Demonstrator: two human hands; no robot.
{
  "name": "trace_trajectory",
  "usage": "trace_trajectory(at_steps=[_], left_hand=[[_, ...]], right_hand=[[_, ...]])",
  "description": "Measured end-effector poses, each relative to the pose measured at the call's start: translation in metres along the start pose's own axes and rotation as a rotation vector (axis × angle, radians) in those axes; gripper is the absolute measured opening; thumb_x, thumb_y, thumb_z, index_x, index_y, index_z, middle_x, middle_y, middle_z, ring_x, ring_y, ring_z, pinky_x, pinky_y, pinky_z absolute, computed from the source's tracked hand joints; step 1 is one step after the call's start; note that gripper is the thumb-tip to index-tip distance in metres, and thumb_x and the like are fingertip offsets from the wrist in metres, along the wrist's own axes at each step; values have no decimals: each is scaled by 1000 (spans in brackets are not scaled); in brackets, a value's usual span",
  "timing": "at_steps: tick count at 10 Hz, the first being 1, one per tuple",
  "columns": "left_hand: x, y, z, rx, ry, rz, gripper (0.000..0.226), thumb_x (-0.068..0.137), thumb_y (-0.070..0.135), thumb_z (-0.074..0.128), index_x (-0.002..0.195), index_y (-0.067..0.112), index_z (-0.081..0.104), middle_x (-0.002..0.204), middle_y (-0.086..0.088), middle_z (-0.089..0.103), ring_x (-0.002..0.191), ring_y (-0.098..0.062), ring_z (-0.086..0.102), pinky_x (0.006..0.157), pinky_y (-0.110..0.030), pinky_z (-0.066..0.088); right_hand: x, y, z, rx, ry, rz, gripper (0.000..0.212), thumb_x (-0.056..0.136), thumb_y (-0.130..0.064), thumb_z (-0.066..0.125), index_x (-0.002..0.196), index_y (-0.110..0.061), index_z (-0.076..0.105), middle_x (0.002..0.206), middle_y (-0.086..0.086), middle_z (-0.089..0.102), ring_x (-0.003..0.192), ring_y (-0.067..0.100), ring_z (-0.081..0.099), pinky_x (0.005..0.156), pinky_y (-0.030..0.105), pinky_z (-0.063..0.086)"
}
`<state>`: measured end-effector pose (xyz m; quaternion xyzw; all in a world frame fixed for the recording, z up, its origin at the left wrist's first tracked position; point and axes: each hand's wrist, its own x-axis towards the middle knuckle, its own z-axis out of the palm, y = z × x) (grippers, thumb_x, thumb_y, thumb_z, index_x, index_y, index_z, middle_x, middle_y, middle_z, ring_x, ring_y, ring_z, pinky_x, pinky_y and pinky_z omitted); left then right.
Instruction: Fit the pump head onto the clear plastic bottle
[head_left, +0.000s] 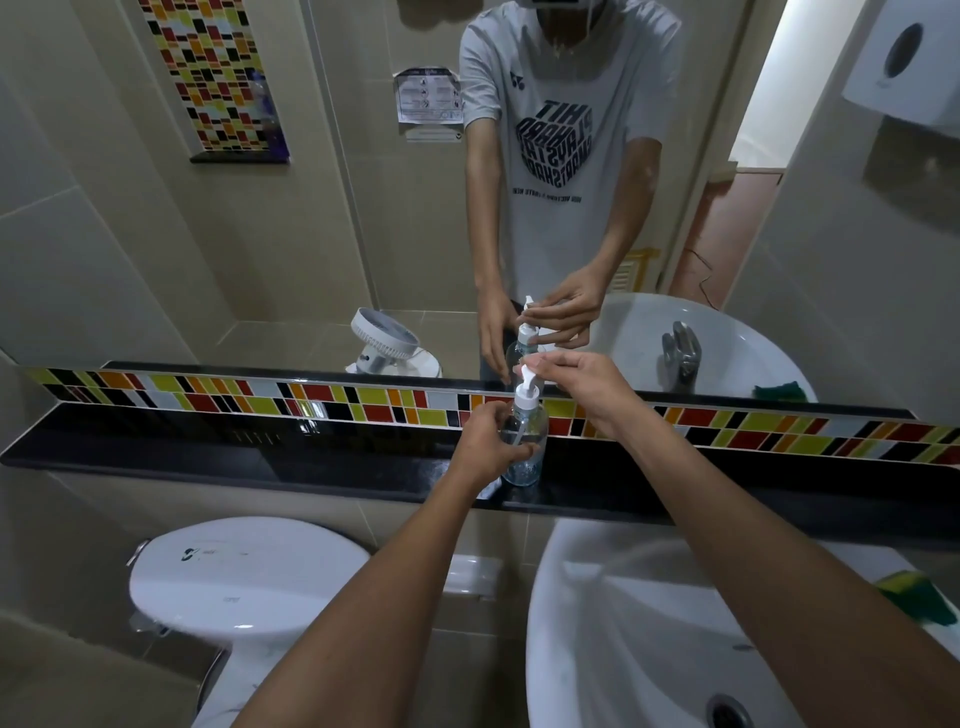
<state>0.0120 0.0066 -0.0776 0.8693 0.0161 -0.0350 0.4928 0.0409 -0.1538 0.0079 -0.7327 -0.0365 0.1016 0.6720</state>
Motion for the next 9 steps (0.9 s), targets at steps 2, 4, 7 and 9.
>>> trace_trajectory(at_steps=[2, 4, 7, 9], left_hand=[[6, -9, 0, 28, -23, 36, 62, 68, 29, 88, 121, 13, 58, 112, 3, 55, 96, -14, 61, 78, -25, 54], [-2, -23, 0, 66, -119, 26, 97, 67, 49, 85, 146, 17, 39, 137, -1, 35, 125, -20, 48, 107, -40, 46], [-7, -83, 2, 756, -56, 18, 120, 76, 89, 27, 158, 10, -9, 166, -14, -12, 152, -27, -15, 123, -45, -1], [-2, -108, 11, 779, -78, -61, 124, 63, 97, 3, 156, 18, -17, 162, -11, -26, 147, -25, -29, 121, -48, -11]], right_hand=[[3, -2, -4, -94, -26, -5, 25, 95, -21, 70, 112, -5, 78, 110, 6, 79, 102, 12, 72, 67, 6, 52], [-3, 0, -3, -140, 7, -30, 22, 95, -23, 70, 110, -8, 78, 102, -2, 80, 90, -3, 73, 68, 3, 50], [-40, -27, -17, 15, 242, -256, 34, 100, -34, 60, 124, -11, 70, 113, -6, 78, 110, 2, 70, 97, 17, 50], [-99, -84, -50, 223, 246, -597, 37, 108, -31, 40, 122, -6, 63, 115, 6, 75, 118, 28, 67, 104, 44, 47]])
